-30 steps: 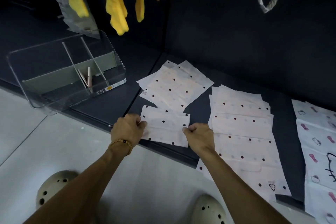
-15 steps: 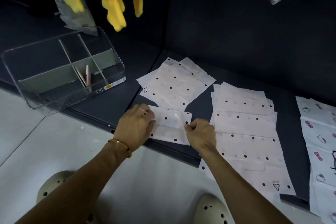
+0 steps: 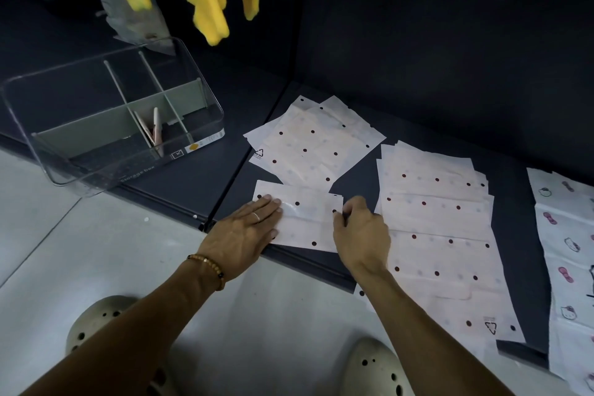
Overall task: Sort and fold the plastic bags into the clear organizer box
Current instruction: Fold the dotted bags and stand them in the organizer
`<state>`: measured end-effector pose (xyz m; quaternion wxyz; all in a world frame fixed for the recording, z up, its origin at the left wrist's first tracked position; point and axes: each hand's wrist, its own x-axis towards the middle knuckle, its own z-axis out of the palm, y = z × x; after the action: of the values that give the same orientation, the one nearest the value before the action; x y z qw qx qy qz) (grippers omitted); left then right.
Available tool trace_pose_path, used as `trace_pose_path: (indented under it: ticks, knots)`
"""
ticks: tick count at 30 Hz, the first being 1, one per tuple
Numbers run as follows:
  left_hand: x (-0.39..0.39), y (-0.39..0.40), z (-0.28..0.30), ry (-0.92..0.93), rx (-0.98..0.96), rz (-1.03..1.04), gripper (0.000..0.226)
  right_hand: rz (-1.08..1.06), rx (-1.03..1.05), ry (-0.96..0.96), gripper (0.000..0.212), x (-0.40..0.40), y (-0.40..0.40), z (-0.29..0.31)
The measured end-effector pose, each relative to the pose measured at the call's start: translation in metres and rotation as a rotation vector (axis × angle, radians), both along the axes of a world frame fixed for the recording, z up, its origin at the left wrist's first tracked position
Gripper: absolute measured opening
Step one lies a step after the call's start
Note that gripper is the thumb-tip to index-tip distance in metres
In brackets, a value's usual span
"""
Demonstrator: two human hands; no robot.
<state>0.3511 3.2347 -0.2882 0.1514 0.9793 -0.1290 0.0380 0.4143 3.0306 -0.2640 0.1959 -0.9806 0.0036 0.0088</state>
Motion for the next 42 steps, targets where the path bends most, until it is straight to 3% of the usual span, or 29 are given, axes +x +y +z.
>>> trace_pose_path:
  ticks: [3,6,9,15,18,21,26,30,33,38,42]
  knots:
    - [-0.001,-0.001,0.000,0.011,-0.003,-0.001,0.043,0.353,-0.116,-0.386,0.008,-0.013,0.006,-0.005]
    - [0.000,-0.001,0.002,-0.022,-0.004,-0.020,0.043,0.641,-0.168,-0.309,0.037,-0.030,0.030,-0.023]
    - [0.000,0.001,0.000,-0.035,0.008,-0.026,0.042,0.668,-0.208,-0.249,0.046,-0.033,0.032,-0.032]
    - [0.001,0.005,0.001,0.065,0.001,-0.015,0.052,0.700,-0.266,-0.259,0.045,-0.022,-0.037,-0.023]
    - [0.001,0.004,-0.005,0.082,-0.027,0.009,0.047,0.673,-0.294,-0.298,0.040,-0.019,-0.064,-0.014]
    - [0.002,0.005,-0.010,0.152,-0.024,0.013,0.046,0.658,-0.213,-0.349,0.035,-0.024,-0.061,-0.006]
    - [0.001,0.007,-0.006,0.199,-0.016,-0.006,0.047,0.823,-0.193,-0.370,0.038,-0.029,-0.029,-0.009]
    - [0.003,0.009,0.000,0.255,-0.013,-0.036,0.057,0.749,-0.149,-0.402,0.044,-0.024,-0.021,-0.011]
    - [0.004,0.006,0.005,0.221,-0.036,-0.027,0.049,0.710,-0.093,-0.386,0.029,-0.022,-0.019,-0.011]
    - [0.006,0.002,0.013,0.219,-0.090,0.048,0.042,0.596,0.032,-0.182,0.014,-0.017,-0.022,-0.004]
    - [0.002,0.001,0.022,0.237,-0.177,0.194,0.033,0.355,0.245,0.052,0.006,-0.002,-0.025,0.000]
